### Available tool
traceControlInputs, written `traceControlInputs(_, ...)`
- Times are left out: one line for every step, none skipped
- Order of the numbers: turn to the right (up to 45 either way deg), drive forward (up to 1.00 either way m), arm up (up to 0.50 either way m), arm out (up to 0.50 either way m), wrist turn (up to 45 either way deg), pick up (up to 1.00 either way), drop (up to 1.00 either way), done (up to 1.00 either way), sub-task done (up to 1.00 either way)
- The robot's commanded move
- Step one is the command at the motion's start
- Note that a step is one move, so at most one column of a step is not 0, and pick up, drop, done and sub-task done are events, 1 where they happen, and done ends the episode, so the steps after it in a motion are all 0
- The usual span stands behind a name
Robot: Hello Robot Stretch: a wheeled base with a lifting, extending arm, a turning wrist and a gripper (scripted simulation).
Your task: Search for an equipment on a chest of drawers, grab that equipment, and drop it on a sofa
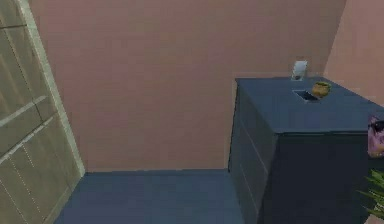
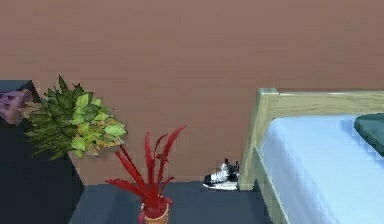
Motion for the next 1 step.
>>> traceControlInputs(6.0,0.0,0.0,0.0,0.0,0.0,0.0,0.0,0.0)
